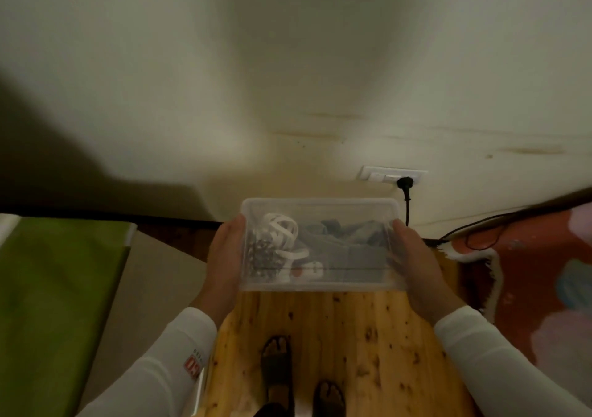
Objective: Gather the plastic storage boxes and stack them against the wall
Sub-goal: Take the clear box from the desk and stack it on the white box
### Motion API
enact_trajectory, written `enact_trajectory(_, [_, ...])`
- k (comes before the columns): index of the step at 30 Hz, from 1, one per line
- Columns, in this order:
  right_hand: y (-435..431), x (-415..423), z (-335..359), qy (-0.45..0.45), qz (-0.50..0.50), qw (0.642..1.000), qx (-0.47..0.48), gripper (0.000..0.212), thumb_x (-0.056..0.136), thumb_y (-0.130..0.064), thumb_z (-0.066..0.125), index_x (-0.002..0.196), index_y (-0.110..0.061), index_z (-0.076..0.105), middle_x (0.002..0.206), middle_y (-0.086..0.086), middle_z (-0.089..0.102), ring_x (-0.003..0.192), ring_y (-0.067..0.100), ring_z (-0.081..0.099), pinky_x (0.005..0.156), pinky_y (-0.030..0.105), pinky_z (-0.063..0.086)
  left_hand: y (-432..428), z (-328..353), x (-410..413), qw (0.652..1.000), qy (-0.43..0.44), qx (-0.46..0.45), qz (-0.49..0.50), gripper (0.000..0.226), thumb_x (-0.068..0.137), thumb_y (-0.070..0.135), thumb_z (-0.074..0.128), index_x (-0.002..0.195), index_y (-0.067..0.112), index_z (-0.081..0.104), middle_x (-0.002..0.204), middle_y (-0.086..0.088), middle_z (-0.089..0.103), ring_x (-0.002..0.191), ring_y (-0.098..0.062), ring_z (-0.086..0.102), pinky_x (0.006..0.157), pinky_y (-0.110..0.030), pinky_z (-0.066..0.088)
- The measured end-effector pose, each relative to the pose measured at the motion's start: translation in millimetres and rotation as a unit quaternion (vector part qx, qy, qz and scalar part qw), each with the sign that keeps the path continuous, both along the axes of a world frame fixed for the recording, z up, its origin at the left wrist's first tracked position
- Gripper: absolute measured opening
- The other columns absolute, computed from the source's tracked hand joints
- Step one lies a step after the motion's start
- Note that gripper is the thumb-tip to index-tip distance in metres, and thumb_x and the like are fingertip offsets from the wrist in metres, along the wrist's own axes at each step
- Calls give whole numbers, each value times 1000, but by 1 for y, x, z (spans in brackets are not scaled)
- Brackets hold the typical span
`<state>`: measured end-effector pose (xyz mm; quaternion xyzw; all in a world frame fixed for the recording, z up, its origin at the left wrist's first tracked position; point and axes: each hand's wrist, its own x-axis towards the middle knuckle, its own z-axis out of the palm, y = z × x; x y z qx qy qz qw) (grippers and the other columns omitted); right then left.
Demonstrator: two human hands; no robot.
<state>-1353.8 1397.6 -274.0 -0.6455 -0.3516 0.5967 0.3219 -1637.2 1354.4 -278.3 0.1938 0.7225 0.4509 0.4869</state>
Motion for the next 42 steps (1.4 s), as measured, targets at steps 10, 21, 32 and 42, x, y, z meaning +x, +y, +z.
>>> enact_trajectory(10, [31, -21, -77, 7, -11, 1000, -10, 24, 95, -48, 49, 102, -34, 68, 101, -12, 72, 93, 5, 67, 70, 23, 52, 34, -80, -15, 1000, 8, -26, 4, 30, 97, 50, 45, 109, 33, 67, 113, 3, 67, 104, -16, 63, 85, -40, 54])
enact_trajectory(21, [60, -19, -171, 20, -43, 999, -7, 20, 92, -50, 51, 101, -41, 67, 100, -18, 71, 90, -1, 66, 69, 19, 48, 65, -170, -8, 999, 3, -39, 14, 22, 95, 52, 48, 100, 45, 67, 110, 13, 68, 107, -12, 63, 82, -33, 50])
enact_trajectory(32, [71, -21, -261, 22, -68, 997, -26, 20, 92, -49, 54, 105, -38, 65, 108, -17, 69, 94, -3, 65, 72, 16, 48, 80, -251, -8, 999, -10, -53, -3, 45, 87, 56, 47, 117, 29, 66, 119, -1, 68, 113, -25, 63, 96, -49, 51])
enact_trajectory(42, [73, -27, -307, 30, -88, 995, -26, 19, 89, -46, 56, 102, -37, 66, 97, -22, 72, 92, -3, 66, 76, 22, 46, 93, -296, -11, 998, -11, -58, 24, 58, 87, 54, 48, 134, 21, 57, 133, -3, 61, 122, -23, 57, 107, -50, 43])
